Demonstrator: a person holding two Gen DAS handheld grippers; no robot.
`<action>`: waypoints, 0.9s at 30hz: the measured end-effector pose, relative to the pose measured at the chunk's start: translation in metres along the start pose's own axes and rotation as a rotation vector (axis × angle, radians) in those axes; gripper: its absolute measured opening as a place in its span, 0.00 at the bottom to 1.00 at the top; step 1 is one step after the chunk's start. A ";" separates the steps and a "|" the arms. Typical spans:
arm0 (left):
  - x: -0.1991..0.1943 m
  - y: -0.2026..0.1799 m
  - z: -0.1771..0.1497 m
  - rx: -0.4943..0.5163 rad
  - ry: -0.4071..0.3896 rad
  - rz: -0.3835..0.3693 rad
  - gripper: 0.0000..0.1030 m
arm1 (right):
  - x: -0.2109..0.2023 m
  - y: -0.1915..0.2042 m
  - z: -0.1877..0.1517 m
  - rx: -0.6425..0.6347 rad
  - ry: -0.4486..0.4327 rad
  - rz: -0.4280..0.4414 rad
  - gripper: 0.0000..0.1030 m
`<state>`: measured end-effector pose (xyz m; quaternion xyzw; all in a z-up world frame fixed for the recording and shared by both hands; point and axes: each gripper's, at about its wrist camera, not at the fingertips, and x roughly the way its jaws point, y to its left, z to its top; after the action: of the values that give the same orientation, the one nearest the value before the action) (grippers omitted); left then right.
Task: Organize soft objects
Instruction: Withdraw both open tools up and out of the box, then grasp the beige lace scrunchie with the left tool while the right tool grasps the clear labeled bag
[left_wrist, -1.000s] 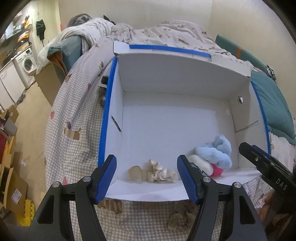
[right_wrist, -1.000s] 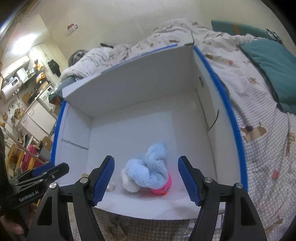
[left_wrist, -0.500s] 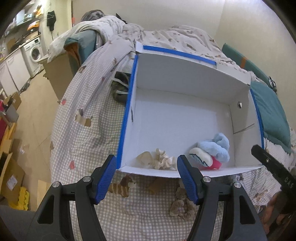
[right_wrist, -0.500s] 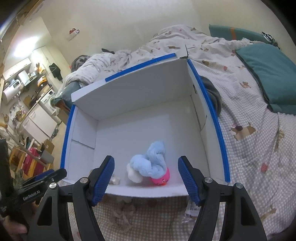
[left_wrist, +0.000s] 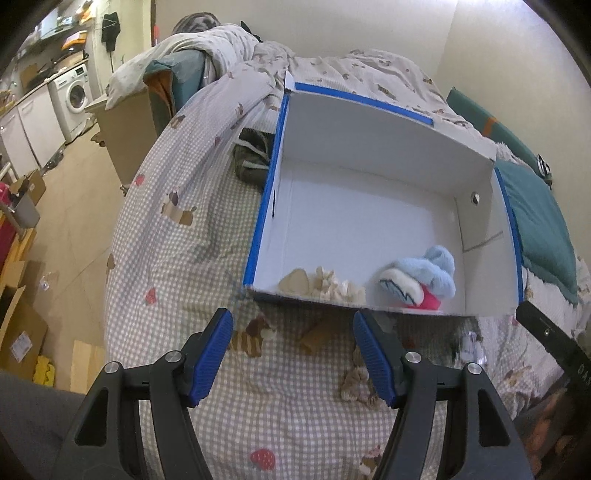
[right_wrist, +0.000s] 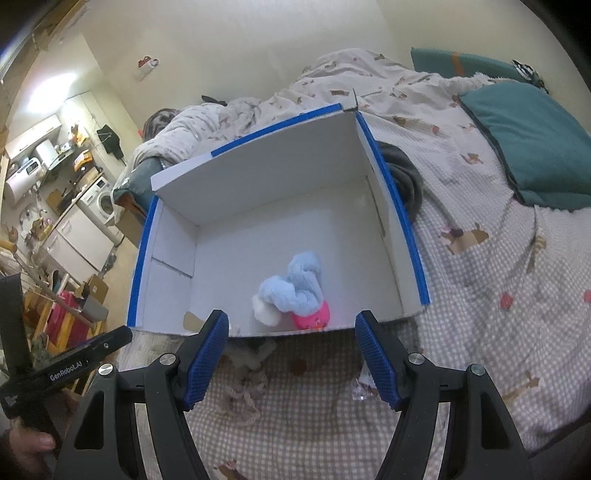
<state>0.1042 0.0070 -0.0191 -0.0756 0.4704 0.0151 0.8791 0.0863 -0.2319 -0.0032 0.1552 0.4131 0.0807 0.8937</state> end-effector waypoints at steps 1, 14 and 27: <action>0.000 -0.001 -0.003 0.005 0.006 0.001 0.63 | -0.001 -0.001 -0.002 0.004 0.005 -0.003 0.73; 0.045 -0.016 -0.053 0.082 0.284 -0.013 0.63 | 0.016 -0.037 -0.062 0.177 0.214 -0.135 0.73; 0.081 -0.067 -0.068 0.182 0.350 -0.074 0.63 | 0.036 -0.055 -0.072 0.250 0.302 -0.152 0.73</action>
<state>0.1003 -0.0728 -0.1156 -0.0148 0.6124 -0.0732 0.7870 0.0553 -0.2580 -0.0920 0.2194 0.5597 -0.0164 0.7989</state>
